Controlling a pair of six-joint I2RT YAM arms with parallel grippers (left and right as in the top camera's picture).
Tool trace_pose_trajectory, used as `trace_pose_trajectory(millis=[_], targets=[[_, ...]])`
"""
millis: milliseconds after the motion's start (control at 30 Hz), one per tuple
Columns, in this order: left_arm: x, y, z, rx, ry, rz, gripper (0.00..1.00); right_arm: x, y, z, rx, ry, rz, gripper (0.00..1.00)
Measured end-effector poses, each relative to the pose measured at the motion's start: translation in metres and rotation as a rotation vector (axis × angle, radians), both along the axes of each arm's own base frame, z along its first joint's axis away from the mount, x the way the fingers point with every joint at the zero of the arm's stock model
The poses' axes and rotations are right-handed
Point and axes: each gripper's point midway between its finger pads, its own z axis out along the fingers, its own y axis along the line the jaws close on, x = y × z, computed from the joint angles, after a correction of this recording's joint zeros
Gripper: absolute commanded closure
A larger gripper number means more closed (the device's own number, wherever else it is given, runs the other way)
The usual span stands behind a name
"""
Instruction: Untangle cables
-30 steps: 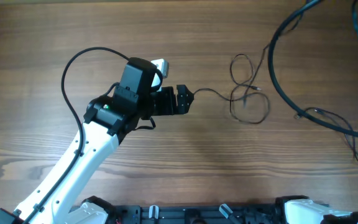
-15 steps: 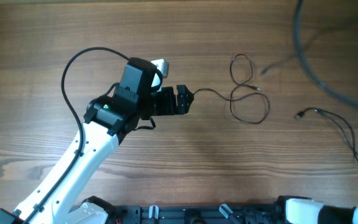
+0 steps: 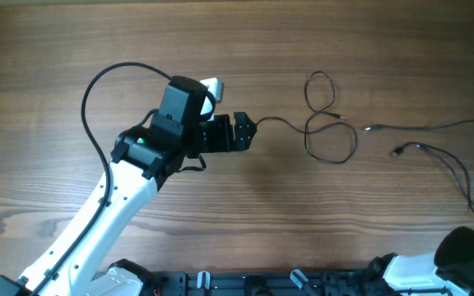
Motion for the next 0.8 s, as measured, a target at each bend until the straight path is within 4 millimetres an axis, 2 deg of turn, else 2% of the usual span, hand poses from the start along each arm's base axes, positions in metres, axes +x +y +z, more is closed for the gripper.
trace_pose_trajectory(millis=[67,200,400,567,633,700,800], targets=[[0.0,0.0,0.0,0.0,0.0,0.0,0.0,-0.013,-0.014,-0.001,0.018,-0.022,-0.029,0.96],[0.0,0.0,0.0,0.0,0.0,0.0,0.0,-0.029,-0.029,-0.002,0.048,-0.061,-0.06,0.96],[0.0,0.0,0.0,0.0,0.0,0.0,0.0,-0.029,-0.03,-0.012,0.098,-0.071,-0.04,0.96],[0.0,0.0,0.0,0.0,0.0,0.0,0.0,-0.021,-0.035,-0.056,0.198,0.024,-0.037,0.96],[0.0,0.0,0.0,0.0,0.0,0.0,0.0,-0.015,-0.04,-0.086,0.26,0.087,-0.039,0.96],[0.0,0.0,0.0,0.0,0.0,0.0,0.0,-0.011,-0.043,-0.108,0.304,0.129,-0.037,0.96],[0.0,0.0,0.0,0.0,0.0,0.0,0.0,-0.005,-0.041,-0.132,0.365,0.172,-0.015,0.96]])
